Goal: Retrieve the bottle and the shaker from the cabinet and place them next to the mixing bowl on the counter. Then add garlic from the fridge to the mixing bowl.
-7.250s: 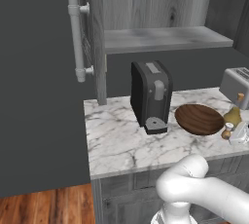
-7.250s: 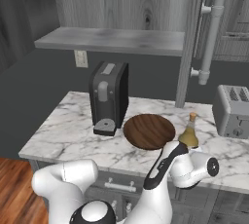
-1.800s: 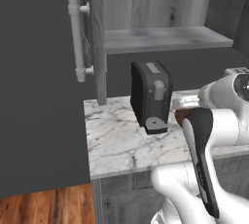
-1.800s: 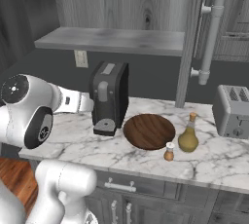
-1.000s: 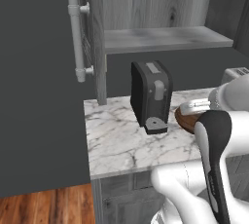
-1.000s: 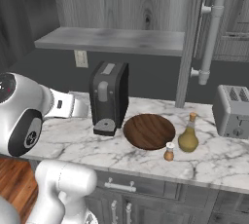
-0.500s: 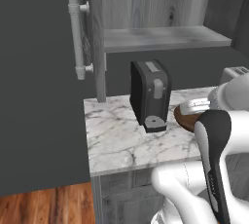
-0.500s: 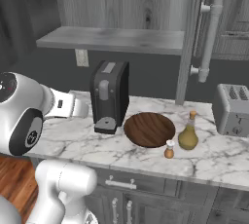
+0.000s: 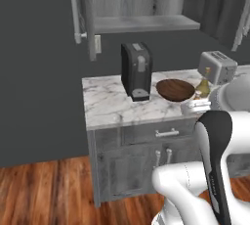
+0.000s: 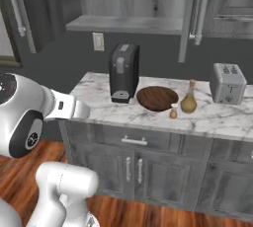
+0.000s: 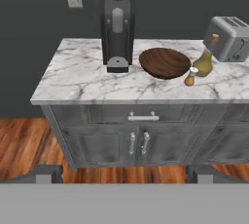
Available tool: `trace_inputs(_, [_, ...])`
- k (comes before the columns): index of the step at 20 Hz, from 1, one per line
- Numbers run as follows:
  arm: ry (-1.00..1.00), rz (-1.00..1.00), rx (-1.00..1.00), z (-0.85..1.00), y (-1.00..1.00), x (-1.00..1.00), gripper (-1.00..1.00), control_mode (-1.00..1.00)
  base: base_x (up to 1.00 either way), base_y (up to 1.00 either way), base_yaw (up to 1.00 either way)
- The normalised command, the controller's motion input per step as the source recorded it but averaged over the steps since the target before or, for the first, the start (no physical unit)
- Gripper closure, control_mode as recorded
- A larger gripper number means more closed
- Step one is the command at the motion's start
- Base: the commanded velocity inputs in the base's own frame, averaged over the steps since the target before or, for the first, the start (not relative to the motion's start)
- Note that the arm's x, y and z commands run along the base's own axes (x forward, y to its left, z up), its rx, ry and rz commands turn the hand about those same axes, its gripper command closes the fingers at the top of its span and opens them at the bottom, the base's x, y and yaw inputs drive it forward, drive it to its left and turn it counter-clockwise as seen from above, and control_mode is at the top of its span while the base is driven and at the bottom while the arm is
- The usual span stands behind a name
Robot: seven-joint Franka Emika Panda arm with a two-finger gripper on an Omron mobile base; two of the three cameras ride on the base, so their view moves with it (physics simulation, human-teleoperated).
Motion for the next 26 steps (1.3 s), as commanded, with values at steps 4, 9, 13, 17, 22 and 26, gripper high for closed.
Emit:
trace_inputs(4, [0.00,0.00,0.00,0.00,0.00,0.00,-1.00,1.00,-0.87,-0.05,-0.01])
trace_inputs(9, [0.00,0.00,0.00,0.00,0.00,0.00,-1.00,1.00,-0.42,-0.02,-0.52])
trace_inputs(13, [0.00,0.00,0.00,0.00,0.00,0.00,-1.00,1.00,-0.09,0.00,-0.76])
trace_inputs(17, [0.00,0.00,0.00,0.00,0.00,0.00,-1.00,1.00,-0.01,0.05,-0.78])
trace_inputs(22, [0.00,0.00,0.00,0.00,0.00,0.00,-1.00,1.00,0.00,0.10,-0.76])
trace_inputs(26, [0.00,0.00,0.00,0.00,0.00,0.00,-1.00,1.00,-0.03,0.13,-0.76])
